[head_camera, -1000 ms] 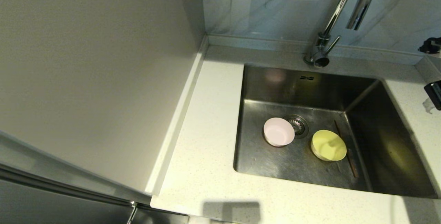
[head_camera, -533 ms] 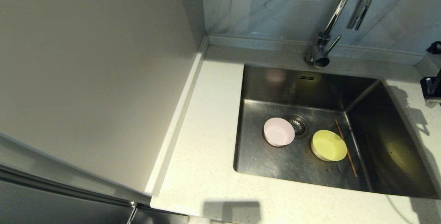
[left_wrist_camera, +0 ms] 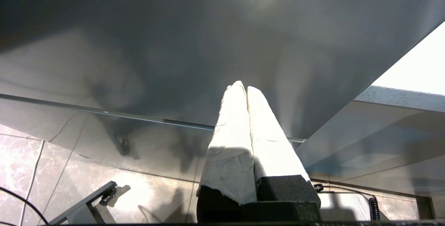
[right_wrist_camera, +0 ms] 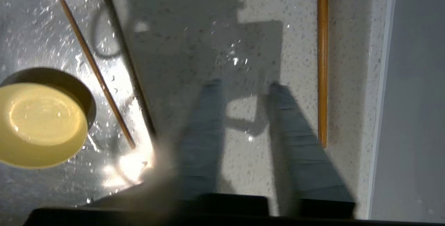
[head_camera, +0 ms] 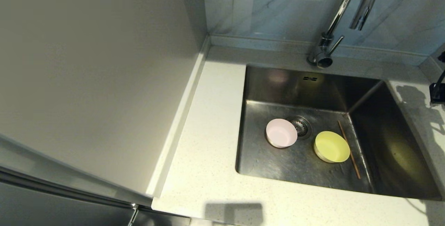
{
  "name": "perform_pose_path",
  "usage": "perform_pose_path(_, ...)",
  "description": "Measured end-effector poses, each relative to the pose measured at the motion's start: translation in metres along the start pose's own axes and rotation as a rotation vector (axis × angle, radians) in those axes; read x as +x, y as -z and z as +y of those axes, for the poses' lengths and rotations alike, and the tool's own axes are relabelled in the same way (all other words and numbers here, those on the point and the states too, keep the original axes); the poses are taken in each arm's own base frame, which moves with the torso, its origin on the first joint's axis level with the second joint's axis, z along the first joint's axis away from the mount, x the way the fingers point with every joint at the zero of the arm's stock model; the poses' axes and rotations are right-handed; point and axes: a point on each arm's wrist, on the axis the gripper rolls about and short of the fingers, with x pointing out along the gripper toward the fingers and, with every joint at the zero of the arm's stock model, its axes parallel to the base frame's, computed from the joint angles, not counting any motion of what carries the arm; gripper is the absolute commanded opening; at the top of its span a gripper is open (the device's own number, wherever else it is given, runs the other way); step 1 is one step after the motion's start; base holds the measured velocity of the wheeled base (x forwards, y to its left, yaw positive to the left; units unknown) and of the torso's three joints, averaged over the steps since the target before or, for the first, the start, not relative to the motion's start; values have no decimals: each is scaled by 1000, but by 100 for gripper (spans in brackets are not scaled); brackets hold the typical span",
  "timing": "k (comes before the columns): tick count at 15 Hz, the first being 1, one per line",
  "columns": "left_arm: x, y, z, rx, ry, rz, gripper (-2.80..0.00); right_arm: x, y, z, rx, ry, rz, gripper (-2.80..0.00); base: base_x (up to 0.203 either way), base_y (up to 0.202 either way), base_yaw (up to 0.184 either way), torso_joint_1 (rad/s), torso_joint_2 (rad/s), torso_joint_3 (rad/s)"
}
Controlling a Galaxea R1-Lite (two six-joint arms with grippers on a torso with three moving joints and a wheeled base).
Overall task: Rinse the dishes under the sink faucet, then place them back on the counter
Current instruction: Put a bowl into the sink
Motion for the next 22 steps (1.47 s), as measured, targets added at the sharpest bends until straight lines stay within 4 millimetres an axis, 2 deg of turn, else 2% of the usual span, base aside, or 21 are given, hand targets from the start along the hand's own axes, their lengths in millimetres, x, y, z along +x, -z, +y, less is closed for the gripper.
perform_pose_path(4, 0, 0, 0, 0, 0, 0, -280, 14, -6, -7, -14, 10, -56, 0, 0, 0, 0, 0, 0, 0)
perform_pose_path(12, 0, 0, 0, 0, 0, 0, -280, 48, 0, -59, -182, -126, -123, 0, 0, 0, 0, 0, 0, 0)
perform_pose_path(18, 0, 0, 0, 0, 0, 0, -280, 59, 4, -61, -223, -156, -106, 0, 0, 0, 0, 0, 0, 0)
perform_pose_path(22, 0, 0, 0, 0, 1, 0, -280, 63, 5, -55, -291, -170, -103, 0, 0, 0, 0, 0, 0, 0)
